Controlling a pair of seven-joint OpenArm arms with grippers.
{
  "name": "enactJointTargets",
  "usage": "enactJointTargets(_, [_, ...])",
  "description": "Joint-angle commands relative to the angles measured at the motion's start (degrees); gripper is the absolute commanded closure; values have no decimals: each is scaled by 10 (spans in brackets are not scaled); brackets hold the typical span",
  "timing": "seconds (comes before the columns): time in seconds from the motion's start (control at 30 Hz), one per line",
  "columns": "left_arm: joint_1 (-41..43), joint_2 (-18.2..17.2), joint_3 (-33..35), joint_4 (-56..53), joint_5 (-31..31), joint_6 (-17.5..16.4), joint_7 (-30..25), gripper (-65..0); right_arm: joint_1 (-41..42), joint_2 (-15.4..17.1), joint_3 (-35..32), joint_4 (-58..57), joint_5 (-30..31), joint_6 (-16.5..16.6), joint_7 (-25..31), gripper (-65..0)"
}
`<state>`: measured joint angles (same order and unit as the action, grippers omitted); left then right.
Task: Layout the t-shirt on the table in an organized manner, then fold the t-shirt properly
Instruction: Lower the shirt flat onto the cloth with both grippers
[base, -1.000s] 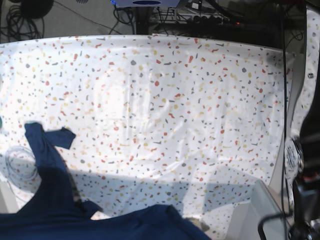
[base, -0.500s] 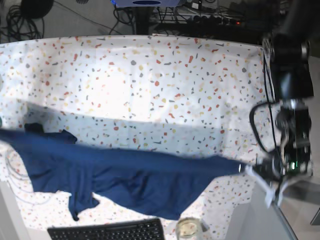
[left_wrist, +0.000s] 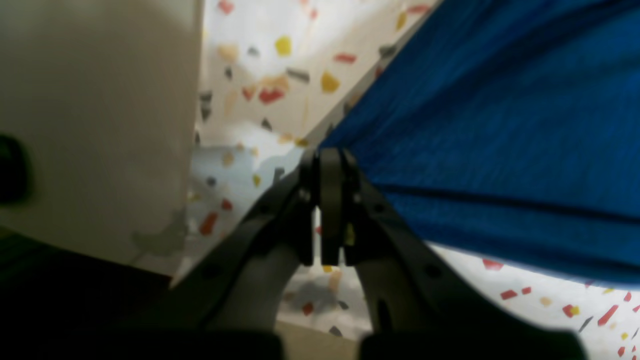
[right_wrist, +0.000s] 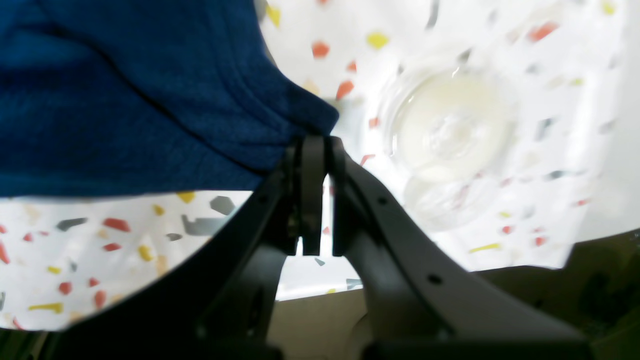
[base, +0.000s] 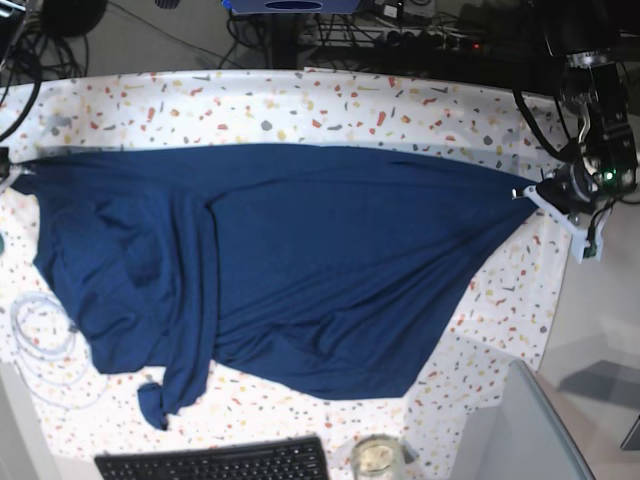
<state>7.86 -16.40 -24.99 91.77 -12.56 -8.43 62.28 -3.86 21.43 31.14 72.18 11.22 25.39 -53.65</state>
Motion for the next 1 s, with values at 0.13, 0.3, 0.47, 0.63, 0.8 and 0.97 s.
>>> enactJointTargets(0.13, [56,18,-27,10,9,3,-54,0,-7,12,5,-37,-3,-2,33,-6])
enactJointTargets(0.3, [81,42,-27,9,9,4,-75,0,-16,-2,5,-36,-3,-2,45,-6])
enactJointTargets(0.47, [91,47,-27,8,9,5,-97,0,-17,1,5,-40,-5,-2,47,-6])
enactJointTargets(0.63, [92,47,-28,8,9,5,-98,0,-17,3,5,-40,-5,-2,44,-6])
enactJointTargets(0.8, [92,58,-66,9,10,5,-96,0,-18,3,5,-40,-5,-2,43,-15])
enactJointTargets(0.97, [92,61,-73,7,10,5,-94,0,-25,3,5,-36,-5,-2,43,-89])
